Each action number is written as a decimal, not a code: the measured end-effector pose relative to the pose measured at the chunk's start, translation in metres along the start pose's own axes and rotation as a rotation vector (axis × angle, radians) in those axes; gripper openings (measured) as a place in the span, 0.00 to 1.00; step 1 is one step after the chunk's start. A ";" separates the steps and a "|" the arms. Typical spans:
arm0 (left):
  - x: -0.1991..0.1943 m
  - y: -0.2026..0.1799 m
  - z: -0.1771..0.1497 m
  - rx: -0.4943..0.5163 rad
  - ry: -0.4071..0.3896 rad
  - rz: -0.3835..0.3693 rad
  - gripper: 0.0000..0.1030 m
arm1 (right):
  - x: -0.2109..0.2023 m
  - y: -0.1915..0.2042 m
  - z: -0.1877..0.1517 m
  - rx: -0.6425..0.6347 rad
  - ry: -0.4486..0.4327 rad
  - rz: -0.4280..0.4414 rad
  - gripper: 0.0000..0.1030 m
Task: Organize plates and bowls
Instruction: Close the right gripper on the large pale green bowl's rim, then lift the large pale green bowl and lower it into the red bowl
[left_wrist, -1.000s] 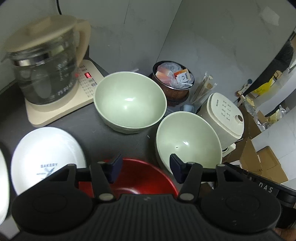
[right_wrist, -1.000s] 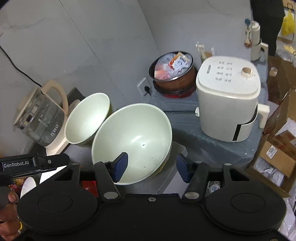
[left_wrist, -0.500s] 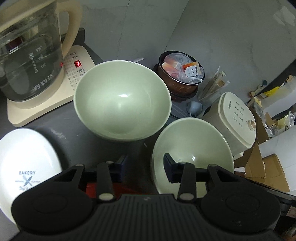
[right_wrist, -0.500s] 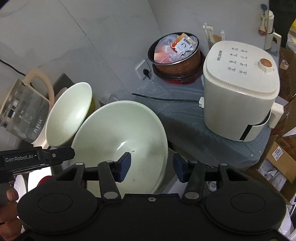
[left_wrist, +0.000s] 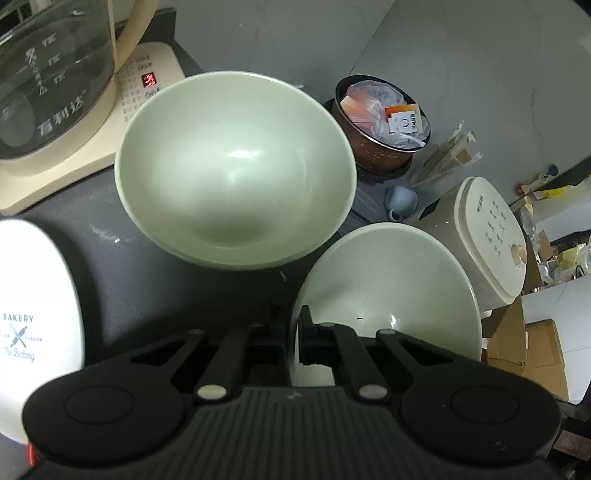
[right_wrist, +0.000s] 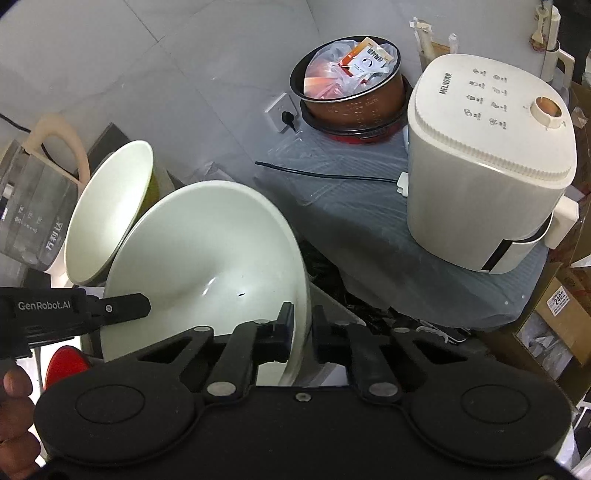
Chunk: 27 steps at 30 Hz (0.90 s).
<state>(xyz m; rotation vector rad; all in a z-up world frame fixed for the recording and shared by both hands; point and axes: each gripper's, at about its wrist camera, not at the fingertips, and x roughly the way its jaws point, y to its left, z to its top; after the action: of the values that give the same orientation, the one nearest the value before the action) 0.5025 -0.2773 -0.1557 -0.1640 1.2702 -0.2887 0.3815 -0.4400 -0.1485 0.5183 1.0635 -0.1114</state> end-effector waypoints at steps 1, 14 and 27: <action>0.000 0.000 0.000 -0.007 0.004 -0.003 0.05 | -0.001 0.000 0.000 0.000 -0.004 0.000 0.10; -0.051 0.000 -0.007 -0.013 -0.073 -0.073 0.05 | -0.050 0.016 -0.009 0.000 -0.139 0.028 0.10; -0.116 0.025 -0.027 -0.027 -0.196 -0.084 0.05 | -0.088 0.061 -0.029 -0.071 -0.220 0.063 0.11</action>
<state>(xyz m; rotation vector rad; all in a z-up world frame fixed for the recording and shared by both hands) 0.4489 -0.2174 -0.0639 -0.2627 1.0748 -0.3198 0.3353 -0.3872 -0.0624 0.4630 0.8325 -0.0733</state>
